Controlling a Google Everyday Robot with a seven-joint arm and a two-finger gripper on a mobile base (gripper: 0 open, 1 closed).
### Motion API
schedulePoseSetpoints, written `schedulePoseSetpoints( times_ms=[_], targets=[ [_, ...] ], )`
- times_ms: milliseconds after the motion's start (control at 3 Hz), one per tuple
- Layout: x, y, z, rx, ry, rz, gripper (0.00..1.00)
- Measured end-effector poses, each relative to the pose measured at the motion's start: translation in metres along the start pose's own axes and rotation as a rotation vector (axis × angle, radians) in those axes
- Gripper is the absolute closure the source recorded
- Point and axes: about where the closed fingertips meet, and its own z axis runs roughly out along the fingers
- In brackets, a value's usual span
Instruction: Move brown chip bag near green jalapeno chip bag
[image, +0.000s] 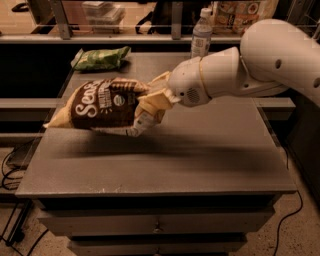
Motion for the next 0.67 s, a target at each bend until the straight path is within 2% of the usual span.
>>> schedulePoseSetpoints(
  times_ms=[333,667],
  targets=[
    [-0.019,-0.038,-0.018,0.070,-0.022,-0.018,1.00],
    [-0.027,-0.080,-0.019,0.122,-0.011,-0.020,1.00]
  ],
)
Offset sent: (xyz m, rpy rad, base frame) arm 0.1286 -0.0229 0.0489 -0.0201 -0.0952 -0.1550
